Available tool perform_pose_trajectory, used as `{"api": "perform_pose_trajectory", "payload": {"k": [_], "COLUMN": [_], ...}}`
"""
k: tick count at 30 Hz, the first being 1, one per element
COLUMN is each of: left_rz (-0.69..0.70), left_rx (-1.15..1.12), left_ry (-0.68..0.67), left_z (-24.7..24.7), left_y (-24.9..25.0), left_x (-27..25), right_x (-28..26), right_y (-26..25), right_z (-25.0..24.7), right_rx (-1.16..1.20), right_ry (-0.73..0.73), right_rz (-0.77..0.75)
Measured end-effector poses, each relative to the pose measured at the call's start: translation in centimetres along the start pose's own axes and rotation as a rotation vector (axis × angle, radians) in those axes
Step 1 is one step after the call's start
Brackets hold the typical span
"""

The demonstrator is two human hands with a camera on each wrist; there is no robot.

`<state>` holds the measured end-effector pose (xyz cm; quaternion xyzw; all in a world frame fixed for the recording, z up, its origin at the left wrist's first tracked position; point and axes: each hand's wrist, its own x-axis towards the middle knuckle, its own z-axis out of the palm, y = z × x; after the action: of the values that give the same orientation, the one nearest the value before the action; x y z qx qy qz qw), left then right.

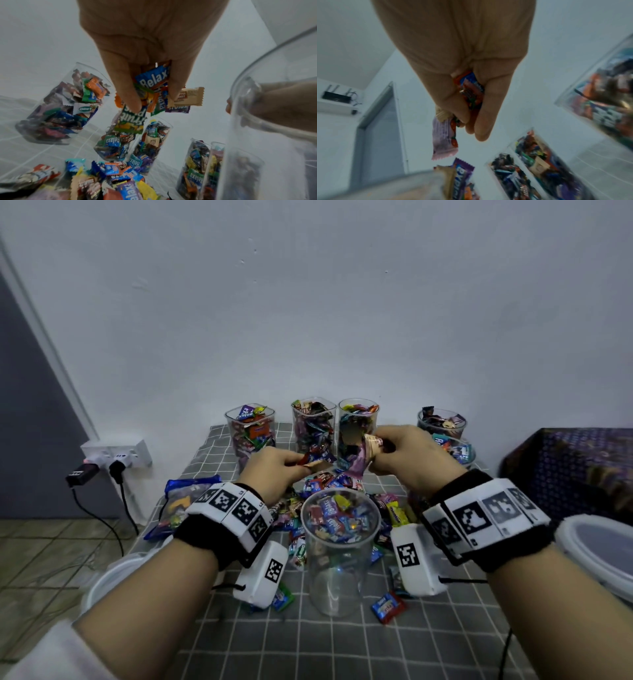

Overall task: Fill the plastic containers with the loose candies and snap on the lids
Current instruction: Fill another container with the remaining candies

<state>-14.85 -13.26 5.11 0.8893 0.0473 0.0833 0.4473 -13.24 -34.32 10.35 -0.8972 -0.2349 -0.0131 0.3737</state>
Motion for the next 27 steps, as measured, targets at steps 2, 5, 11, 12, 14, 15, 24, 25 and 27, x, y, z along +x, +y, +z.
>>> {"api": "perform_pose_trajectory", "payload": {"k": [2,5,11,12,14,15,24,25,27], "left_rz": [0.012,0.013,0.016,0.02,0.03,0.033,0.09,0.103,0.129], "left_rx": [-0.019,-0.04,-0.052,-0.053,-0.062,-0.064,0.037,0.06,0.102], "left_ry": [0.008,0.019,0.027,0.03,0.035,0.036,0.053,0.048,0.041], "left_z": [-0.1,-0.1,0.0,0.0,-0.1,-0.1,-1.0,-1.2,-1.6], "left_y": [0.3,0.3,0.5,0.6,0.6,0.7,1.6,1.9,2.3], "left_x": [-0.6,-1.3,-2.4,-2.5,-2.7,-2.8,-4.0,-4.2,-4.5], "right_x": [-1.0,-2.7,-4.6,-4.8,-5.2,-5.3,-6.9,-7.0,-7.3], "right_y": [-0.9,-2.1,-3.0,-3.0,-2.9,-2.9,-1.0,-0.4,0.7], "right_z": [-0.1,0.4,1.9,2.0,2.3,2.4,3.6,3.9,4.5], "right_rx": [-0.044,-0.147,-0.26,-0.254,-0.25,-0.256,0.157,0.28,0.485], "right_ry": [-0.013,-0.033,-0.036,-0.037,-0.05,-0.058,-0.075,-0.088,-0.132], "right_rz": [-0.056,-0.136,-0.217,-0.213,-0.208,-0.21,-0.063,-0.031,0.015]}}
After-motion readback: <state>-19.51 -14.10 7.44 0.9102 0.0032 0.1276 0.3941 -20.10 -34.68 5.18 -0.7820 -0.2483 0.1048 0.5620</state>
